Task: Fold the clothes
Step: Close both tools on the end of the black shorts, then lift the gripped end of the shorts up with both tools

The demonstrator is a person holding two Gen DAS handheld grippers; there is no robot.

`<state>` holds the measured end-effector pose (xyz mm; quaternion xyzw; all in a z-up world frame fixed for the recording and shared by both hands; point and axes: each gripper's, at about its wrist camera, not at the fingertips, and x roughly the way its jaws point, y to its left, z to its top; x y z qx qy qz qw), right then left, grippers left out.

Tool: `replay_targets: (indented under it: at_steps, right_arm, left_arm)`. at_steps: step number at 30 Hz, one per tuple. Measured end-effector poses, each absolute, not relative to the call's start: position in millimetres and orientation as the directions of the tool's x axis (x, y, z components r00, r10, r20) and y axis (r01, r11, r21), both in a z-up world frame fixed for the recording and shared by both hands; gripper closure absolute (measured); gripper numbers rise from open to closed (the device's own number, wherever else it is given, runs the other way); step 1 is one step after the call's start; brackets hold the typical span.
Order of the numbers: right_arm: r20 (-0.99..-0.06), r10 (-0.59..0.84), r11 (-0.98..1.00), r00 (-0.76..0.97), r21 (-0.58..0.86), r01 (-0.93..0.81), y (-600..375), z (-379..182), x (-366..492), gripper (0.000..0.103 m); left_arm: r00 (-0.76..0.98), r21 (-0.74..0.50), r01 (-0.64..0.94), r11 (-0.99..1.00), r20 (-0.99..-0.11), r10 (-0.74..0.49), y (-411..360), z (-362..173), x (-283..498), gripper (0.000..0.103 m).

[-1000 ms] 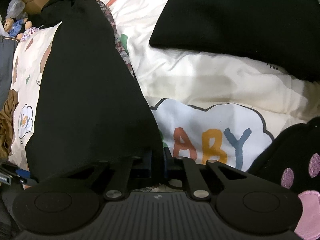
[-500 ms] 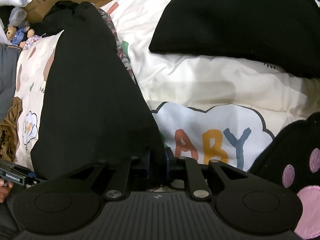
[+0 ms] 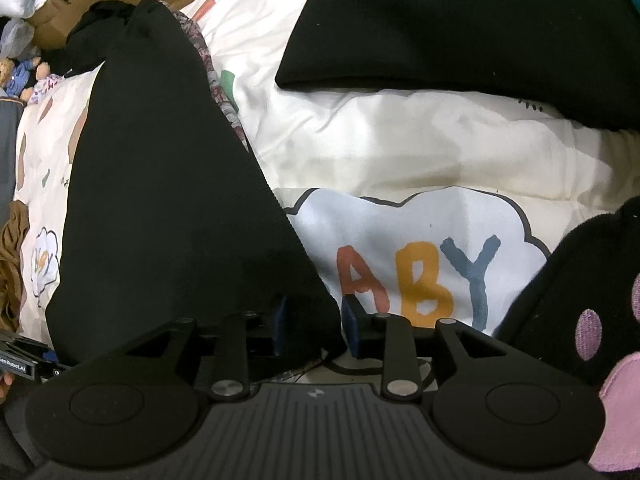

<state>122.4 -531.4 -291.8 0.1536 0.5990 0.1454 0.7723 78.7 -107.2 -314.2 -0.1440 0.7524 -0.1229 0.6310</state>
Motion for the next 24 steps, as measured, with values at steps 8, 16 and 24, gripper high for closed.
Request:
replay_targets:
  at_steps: [8,16,24]
  right_arm:
    - [-0.877,0.415,0.909,0.242,0.409,-0.077,-523,-294,130,0.069]
    - [-0.878,0.412,0.911,0.243,0.403,-0.087,-522,-292,128,0.076]
    - [-0.867,0.436,0.897,0.24,0.44,-0.04,-531,-293,141,0.075]
  left_arm:
    - [-0.161,-0.357,-0.069,0.931,-0.917,-0.364,-106,-315,77,0.042]
    - [-0.146,-0.356,-0.047,0.933,-0.922,-0.359,-106,-313,72,0.042]
    - [-0.115,-0.394,-0.106,0.913,-0.907,-0.405,-87,-315,65,0.047]
